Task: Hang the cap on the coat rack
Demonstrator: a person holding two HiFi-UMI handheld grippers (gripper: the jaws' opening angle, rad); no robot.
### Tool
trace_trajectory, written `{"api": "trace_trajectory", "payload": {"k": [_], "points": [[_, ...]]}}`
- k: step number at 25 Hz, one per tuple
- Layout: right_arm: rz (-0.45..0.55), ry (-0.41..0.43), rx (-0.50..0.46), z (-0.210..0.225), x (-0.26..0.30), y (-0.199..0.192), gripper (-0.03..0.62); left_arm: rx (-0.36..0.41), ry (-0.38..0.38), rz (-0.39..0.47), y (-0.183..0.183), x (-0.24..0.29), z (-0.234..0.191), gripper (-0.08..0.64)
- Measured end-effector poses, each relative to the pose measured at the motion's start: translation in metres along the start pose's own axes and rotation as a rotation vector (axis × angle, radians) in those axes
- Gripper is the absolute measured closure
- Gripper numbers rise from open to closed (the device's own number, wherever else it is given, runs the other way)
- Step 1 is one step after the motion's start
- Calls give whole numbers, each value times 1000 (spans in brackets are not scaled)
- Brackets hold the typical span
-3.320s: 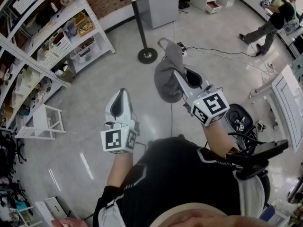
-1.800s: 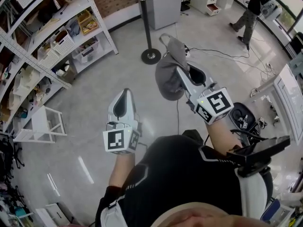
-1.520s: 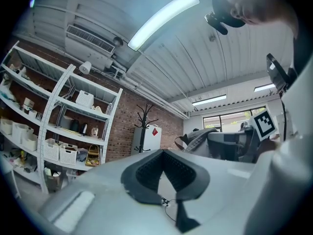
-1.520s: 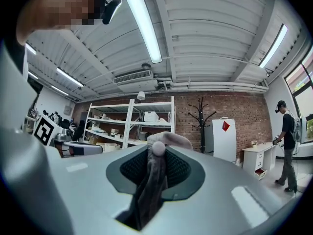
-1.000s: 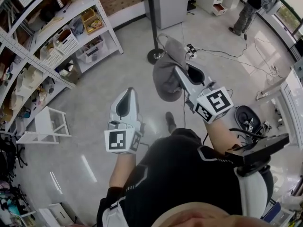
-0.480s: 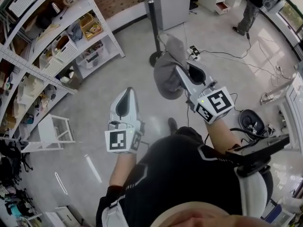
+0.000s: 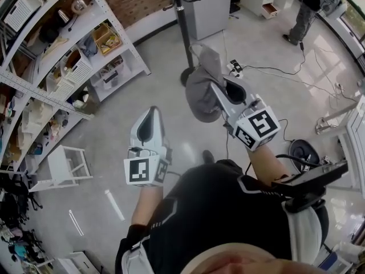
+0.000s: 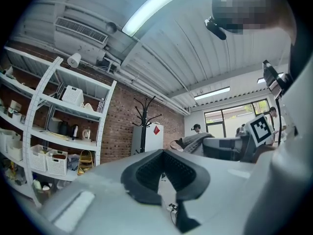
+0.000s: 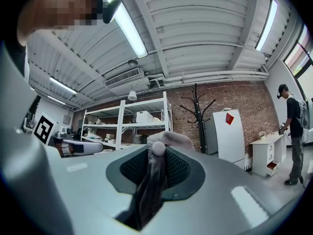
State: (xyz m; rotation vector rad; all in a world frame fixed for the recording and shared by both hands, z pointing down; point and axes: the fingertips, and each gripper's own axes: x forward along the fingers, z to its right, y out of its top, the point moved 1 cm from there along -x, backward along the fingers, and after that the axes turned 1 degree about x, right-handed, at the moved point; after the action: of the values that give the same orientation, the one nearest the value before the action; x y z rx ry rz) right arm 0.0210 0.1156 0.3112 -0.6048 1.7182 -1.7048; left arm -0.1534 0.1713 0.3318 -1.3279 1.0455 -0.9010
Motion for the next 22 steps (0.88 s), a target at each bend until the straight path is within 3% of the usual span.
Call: {"api": "trace_trajectory", "payload": {"k": [12,22], "points": [[28,27,16,62,33,0,515,45,-24,-27,-4,88,0,532],[40,33,10,84,58,3,515,60,-35,-21,-1,123,-10,532]]}}
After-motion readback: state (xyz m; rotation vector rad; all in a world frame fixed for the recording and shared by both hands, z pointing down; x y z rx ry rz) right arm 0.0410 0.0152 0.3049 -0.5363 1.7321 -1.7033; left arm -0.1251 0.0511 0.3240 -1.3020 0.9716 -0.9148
